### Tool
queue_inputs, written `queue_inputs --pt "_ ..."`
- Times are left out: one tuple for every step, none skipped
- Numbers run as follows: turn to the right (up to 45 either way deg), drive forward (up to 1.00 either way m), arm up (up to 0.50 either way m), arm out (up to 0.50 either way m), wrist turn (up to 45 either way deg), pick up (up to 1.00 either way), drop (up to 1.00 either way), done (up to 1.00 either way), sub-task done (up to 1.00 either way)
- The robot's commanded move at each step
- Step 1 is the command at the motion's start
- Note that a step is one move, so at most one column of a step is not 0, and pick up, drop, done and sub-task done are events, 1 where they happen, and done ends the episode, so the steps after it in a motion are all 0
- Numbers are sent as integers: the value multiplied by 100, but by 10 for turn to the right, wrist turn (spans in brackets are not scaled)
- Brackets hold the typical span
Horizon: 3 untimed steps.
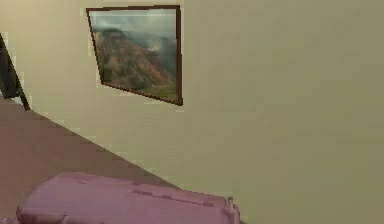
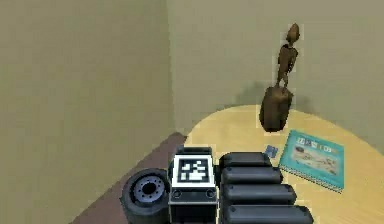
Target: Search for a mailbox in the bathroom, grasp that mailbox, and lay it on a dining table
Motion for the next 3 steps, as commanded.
queue_inputs --pt "-180 0 0 0 0 0 0 0 0" --pt "-450 0 0 0 0 0 0 0 0" --pt "-450 0 0 0 0 0 0 0 0"
